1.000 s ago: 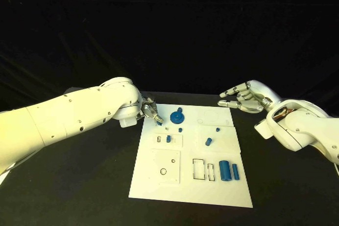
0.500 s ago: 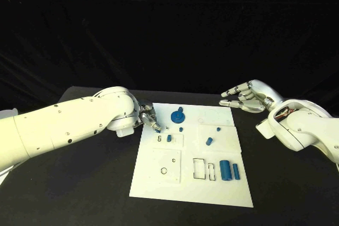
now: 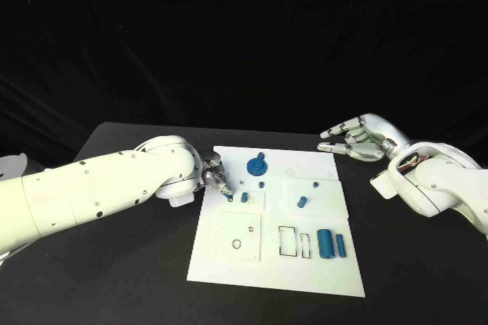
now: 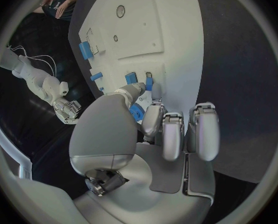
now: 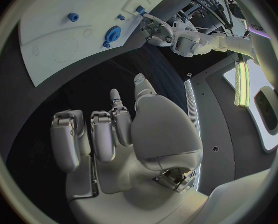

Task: Assemble the parts on the task board

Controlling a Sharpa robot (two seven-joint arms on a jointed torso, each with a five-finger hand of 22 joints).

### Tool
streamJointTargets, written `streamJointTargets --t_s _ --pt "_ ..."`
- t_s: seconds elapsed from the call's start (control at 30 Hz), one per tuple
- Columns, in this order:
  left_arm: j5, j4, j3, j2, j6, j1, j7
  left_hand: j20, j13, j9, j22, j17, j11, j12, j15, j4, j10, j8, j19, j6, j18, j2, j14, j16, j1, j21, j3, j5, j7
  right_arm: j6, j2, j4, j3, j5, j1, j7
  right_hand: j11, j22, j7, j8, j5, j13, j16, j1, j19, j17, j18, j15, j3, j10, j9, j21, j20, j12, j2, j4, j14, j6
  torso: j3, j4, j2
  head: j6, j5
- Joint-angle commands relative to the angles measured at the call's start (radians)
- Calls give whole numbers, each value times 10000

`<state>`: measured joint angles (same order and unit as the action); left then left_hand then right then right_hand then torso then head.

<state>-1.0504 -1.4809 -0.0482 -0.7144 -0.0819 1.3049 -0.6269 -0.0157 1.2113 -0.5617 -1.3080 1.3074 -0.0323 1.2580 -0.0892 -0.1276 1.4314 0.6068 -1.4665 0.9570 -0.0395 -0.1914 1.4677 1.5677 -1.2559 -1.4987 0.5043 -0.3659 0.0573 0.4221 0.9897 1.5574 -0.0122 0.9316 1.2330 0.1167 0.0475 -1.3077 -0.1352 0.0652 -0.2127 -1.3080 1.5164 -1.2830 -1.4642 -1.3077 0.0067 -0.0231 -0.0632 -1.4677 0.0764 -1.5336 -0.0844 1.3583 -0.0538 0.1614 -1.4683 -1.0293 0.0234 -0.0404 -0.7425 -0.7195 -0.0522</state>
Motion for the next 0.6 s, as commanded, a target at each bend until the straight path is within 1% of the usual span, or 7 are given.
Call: streamJointTargets --t_s 0.03,0.2,0.33,0.43,0.57,0.6 --pt "-82 14 -11 45 99 -35 -75 -40 8 3 -1697 2634 -21 37 2 1412 86 -63 -714 229 165 0 1031 31 -46 -39 1358 -56 -137 -88 -5 13 1 19 -6 91 7 -1911 23 27 -58 -1543 -59 -17 -645 -1605 116 -10 -62 -145 16 52 13 -20 58 15 -793 -48 -5 10 -7 -15 3" --pt "-83 33 -21 96 62 -80 -80 -40 8 3 -1697 2634 -21 37 2 1412 86 -63 -714 229 165 0 1031 31 -46 -39 1358 -56 -137 -88 -1 14 1 19 -7 95 7 -1911 23 27 -58 -1543 -59 -17 -645 -1605 116 -10 -62 -145 16 52 13 -20 58 15 -793 -48 -5 11 -13 -32 9" --pt "-83 27 -24 100 -55 -95 -85 -40 1 3 -1694 2634 -21 31 2 1412 84 -63 -712 230 164 1 1031 31 -43 -37 1358 -60 -138 -90 5 16 1 17 -7 95 7 -1911 23 27 -58 -1543 -59 -17 -645 -1605 116 -10 -62 -145 16 52 13 -20 58 15 -793 -48 -11 8 -8 -53 16" --pt "-83 21 -25 88 -145 -98 -88 -39 -15 3 -1692 2634 -21 17 2 1412 80 -64 -712 234 164 1 1031 31 -37 -35 1359 -73 -139 -91 10 16 1 16 -8 95 7 -1911 23 27 -58 -1543 -59 -17 -645 -1605 116 -10 -62 -145 16 52 13 -20 58 15 -793 -48 -8 8 -3 -60 23" --pt "-84 10 -25 68 -326 -101 -98 -35 -37 1 -1714 2634 -30 -9 -4 1435 78 -64 -719 259 169 -15 1031 31 -15 -50 1364 -179 -150 -92 14 16 2 14 -8 96 7 -1911 23 27 -58 -1543 -59 -17 -645 -1605 116 -10 -62 -145 16 52 13 -20 58 15 -793 -48 0 1 -3 -79 23" --pt "-84 8 -25 65 -357 -101 -101 -34 -41 0 -1716 2634 -33 -15 -5 1441 78 -63 -720 266 169 -20 1031 31 -8 -51 1365 -217 -152 -93 14 16 2 14 -8 96 7 -1911 23 27 -58 -1543 -59 -17 -645 -1605 116 -10 -62 -145 16 52 13 -20 58 15 -793 -48 -3 4 -4 -80 20"
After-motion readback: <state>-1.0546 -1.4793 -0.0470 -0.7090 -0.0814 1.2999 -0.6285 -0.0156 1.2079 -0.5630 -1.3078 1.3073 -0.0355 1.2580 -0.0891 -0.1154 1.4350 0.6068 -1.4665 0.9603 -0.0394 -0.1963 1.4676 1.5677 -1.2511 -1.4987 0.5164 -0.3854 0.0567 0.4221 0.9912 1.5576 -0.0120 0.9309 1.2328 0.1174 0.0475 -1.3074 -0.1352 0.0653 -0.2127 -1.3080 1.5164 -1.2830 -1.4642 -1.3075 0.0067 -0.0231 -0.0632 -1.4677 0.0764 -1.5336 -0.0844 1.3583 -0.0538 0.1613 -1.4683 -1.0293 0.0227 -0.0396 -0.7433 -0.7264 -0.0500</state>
